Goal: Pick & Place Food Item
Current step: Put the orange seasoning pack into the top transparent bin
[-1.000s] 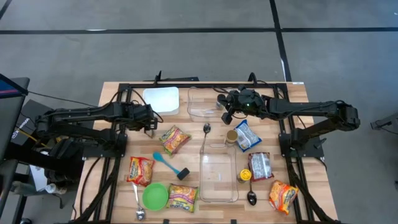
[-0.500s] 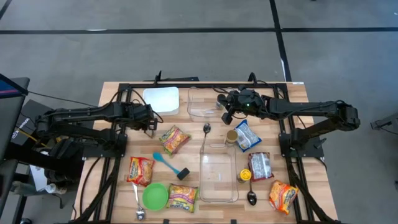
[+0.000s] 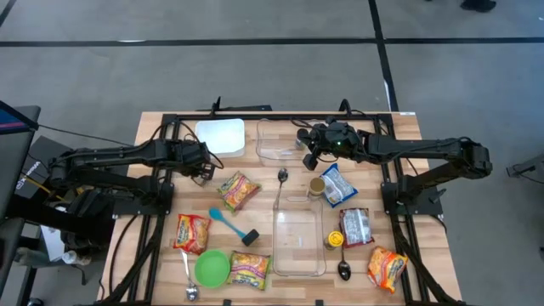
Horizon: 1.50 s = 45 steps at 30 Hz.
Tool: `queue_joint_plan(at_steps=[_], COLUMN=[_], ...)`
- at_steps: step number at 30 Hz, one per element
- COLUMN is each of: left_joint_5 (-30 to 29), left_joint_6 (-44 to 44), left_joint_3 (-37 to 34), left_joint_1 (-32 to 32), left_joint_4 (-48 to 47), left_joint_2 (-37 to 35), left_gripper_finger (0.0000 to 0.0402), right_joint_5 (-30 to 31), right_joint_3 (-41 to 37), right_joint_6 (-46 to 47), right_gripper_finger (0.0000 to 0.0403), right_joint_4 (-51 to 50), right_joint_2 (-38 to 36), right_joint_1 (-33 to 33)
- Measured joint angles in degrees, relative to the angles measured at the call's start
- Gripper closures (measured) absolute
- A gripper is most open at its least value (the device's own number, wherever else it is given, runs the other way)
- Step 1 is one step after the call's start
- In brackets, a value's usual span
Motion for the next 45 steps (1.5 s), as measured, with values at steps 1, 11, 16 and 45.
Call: queue_joint_plan(at_steps=[1, 11, 16, 45], left_joint_5=[-0.45, -0.91, -0.96, -0.39], left_joint_6=[1.05, 7.25, 8.88, 26.48], left_joint_3=[0.0, 0.0, 0.02, 0.02], left_joint_1=[0.0, -0.13, -0.13, -5.47], left_joint_4=[-0.02, 1.06, 3.05, 26.76], left_joint_2=[0.0, -0.68, -1.75, -15.58], left_gripper_finger=[0.0401, 0.0401, 0.0401, 0.0401], right_joint_5=[0.06, 0.08, 0.08, 0.06], right_joint_3=[0.0, 0.0, 0.0, 0.0], right_joint_6=[-0.02, -0.12, -0.12, -0.11], right_gripper_finger=[0.0388, 0.0388, 0.0388, 0.0388], right_joint_4=[0.0, 0.0, 0.01, 0.02], right_joint_2=[0.0, 0.0, 0.0, 0.0], right_joint_1=[-0.03, -0.07, -0.1, -0.15])
